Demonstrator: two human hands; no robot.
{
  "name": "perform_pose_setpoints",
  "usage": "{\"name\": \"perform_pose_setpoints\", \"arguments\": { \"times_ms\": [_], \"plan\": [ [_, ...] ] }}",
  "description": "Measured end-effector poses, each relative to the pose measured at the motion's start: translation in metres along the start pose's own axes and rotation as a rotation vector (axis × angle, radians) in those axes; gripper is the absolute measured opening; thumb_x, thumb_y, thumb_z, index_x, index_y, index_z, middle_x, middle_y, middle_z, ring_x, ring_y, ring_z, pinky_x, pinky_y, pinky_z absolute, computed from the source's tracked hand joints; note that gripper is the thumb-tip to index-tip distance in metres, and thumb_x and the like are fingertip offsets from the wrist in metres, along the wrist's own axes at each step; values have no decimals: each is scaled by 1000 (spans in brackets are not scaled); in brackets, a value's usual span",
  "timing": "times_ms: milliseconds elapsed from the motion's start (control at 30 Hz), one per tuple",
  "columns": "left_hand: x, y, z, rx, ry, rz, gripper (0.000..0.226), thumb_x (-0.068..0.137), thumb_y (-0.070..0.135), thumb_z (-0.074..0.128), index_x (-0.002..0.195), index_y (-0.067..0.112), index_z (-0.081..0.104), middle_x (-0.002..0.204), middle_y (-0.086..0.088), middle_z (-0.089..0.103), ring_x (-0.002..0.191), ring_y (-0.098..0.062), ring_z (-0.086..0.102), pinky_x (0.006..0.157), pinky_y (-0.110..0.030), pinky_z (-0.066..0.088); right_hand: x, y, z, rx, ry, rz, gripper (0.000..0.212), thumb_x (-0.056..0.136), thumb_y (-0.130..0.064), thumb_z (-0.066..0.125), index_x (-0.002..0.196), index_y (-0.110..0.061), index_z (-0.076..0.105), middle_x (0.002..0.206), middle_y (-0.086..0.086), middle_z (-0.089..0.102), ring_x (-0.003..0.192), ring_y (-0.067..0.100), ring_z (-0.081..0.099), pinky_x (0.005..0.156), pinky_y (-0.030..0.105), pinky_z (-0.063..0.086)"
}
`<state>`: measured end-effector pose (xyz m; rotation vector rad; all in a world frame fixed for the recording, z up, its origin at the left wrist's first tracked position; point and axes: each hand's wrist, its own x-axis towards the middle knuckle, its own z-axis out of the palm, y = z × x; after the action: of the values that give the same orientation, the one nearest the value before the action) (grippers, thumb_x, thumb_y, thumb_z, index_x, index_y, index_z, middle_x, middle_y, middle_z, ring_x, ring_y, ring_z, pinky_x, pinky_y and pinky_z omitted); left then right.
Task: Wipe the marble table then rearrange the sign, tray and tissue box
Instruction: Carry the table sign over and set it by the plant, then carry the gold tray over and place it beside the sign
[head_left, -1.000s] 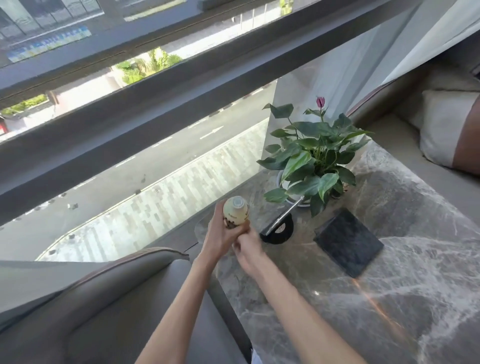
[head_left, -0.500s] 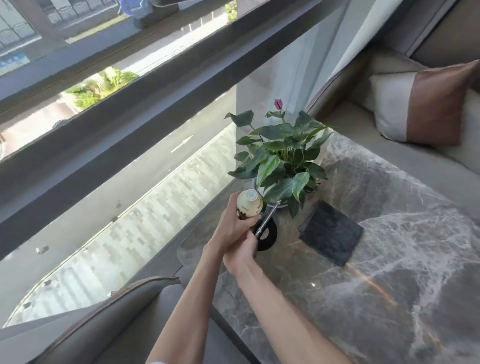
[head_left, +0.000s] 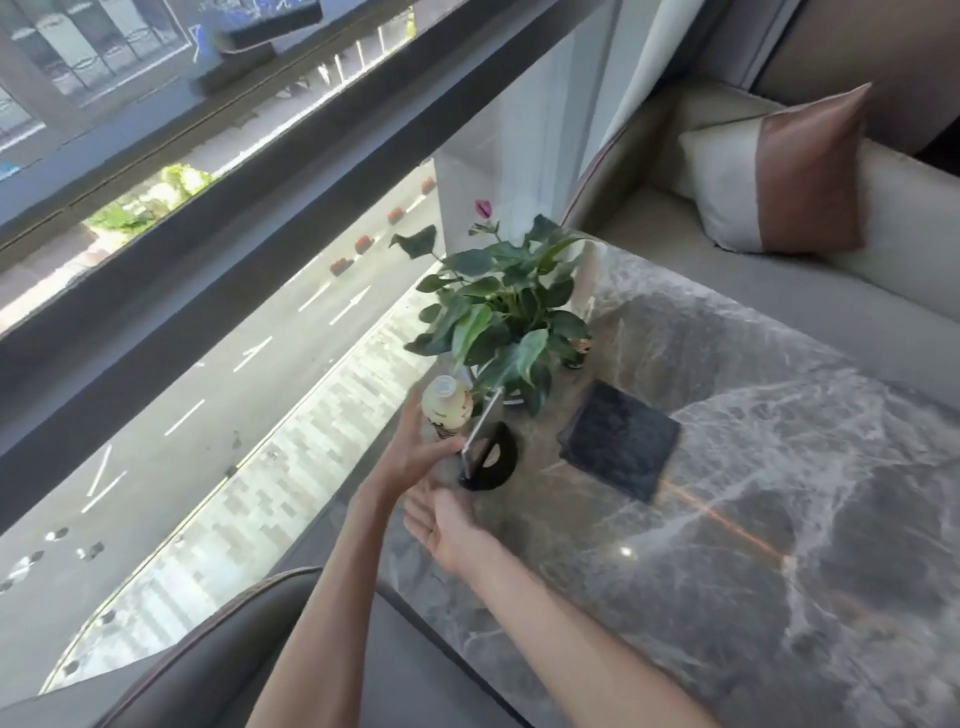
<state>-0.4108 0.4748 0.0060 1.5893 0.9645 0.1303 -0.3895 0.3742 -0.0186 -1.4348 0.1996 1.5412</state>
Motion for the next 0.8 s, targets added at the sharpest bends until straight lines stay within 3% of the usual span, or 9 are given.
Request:
{"name": "perform_pose_setpoints", "arguments": {
  "times_ms": [67,133,233,300,367,433,567,667,800],
  "plan": [
    [-14,-6,0,-7,69,-109,89,84,18,76,152,15,20,137,5,36,128,-12,38,110,-35,35,-23,3,-25,-216,-24,-76,23,101,-20,45,87,-21,63,86,0,67,80,15,64,80,27,56],
    [-30,-14,4,122,199,-256,66,89,36,68,141,8,39,129,-9,55,118,-28,56,100,-49,48,-58,1,-63,-415,-35,-237,27,101,-19,44,79,-24,59,84,1,66,74,14,63,70,26,52],
    [-64,-20,33,403,353,-414,57,86,49,40,88,-3,62,83,-22,67,84,-39,67,77,-46,52,-113,1,-146,-754,135,-426,26,97,-28,45,74,-24,57,78,-5,67,77,15,64,77,35,51],
    [-94,-15,70,507,306,-459,46,93,36,40,73,-1,59,78,-26,63,86,-41,66,79,-44,51,-143,7,-212,-861,343,-460,27,95,-31,44,75,-17,54,76,3,65,77,23,62,71,38,46],
    [-112,-4,124,593,127,-456,38,97,27,47,79,-2,65,93,-32,68,94,-42,67,83,-44,53,-172,16,-276,-897,550,-472,29,94,-33,43,76,-12,51,76,9,64,77,31,60,66,38,41],
    [-121,13,195,709,-89,-384,33,97,30,49,88,3,67,103,-29,69,99,-41,67,83,-40,52,-203,28,-335,-912,717,-453,25,94,-32,45,80,-14,53,80,10,67,80,32,62,64,36,37],
    [-145,74,355,927,-385,21,25,95,32,46,88,13,61,99,-18,73,96,-36,69,79,-37,55,-266,57,-446,-838,951,-416,18,94,-32,49,82,-20,56,87,4,70,86,29,65,66,37,44],
    [-166,116,464,1053,-519,231,27,97,31,43,107,19,64,112,-11,70,106,-34,66,83,-36,52,-313,90,-523,-806,1070,-407,13,93,-34,52,90,-24,61,92,-5,71,92,21,66,70,33,48],
    [-201,151,594,1138,-613,435,25,95,29,43,106,19,63,113,-11,70,107,-34,66,86,-38,53,-372,138,-623,-753,1183,-444,18,91,-39,51,93,-25,63,93,-6,70,92,17,67,74,32,52]
  ]
}}
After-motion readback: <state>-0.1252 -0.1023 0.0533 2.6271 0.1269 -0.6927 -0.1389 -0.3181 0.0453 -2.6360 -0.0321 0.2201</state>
